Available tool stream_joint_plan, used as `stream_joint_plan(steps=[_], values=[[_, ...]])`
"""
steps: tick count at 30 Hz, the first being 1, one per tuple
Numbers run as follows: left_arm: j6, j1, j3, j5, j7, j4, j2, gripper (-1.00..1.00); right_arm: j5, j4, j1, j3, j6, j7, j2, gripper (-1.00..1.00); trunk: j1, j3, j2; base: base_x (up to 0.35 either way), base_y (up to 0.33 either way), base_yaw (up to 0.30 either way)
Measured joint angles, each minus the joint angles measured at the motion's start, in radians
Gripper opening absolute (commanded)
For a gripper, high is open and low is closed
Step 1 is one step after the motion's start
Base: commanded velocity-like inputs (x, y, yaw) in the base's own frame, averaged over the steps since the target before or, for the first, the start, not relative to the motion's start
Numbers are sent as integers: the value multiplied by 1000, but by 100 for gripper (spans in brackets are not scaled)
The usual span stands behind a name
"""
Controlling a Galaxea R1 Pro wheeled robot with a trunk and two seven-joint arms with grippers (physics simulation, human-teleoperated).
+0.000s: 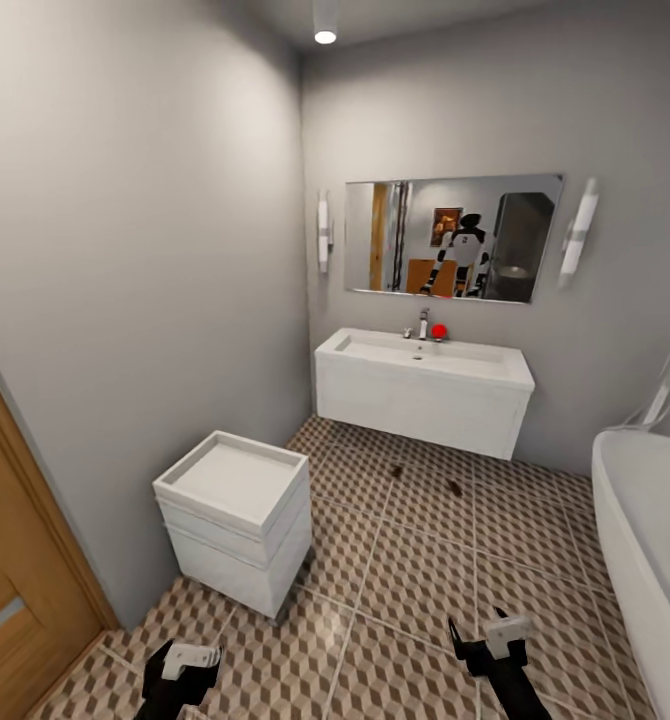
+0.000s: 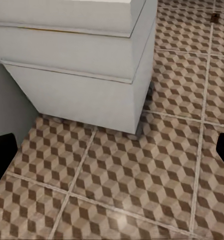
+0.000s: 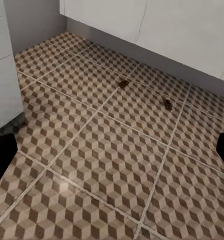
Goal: Take the four mousetraps from the cabinet in the bathroom and place them on the bathroom floor. Make sure all four end up on the same floor surface, and ensure that at least two of them are either under or directly next to the same bathroom sink.
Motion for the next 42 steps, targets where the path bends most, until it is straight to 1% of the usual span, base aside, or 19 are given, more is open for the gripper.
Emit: stream_joint_plan(steps=[18, 26, 42], values=[[0, 0, 0, 0, 0, 0, -1, 100, 0, 0, 0, 0, 0, 0, 0, 100, 0, 0, 0, -21, 0, 282], [0, 0, 0, 0, 0, 0, -9, 100, 0, 0, 0, 0, 0, 0, 0, 100, 0, 0, 0, 0, 0, 284], [0, 0, 0, 0, 0, 0, -10, 100, 0, 0, 0, 0, 0, 0, 0, 100, 0, 0, 0, 0, 0, 285]])
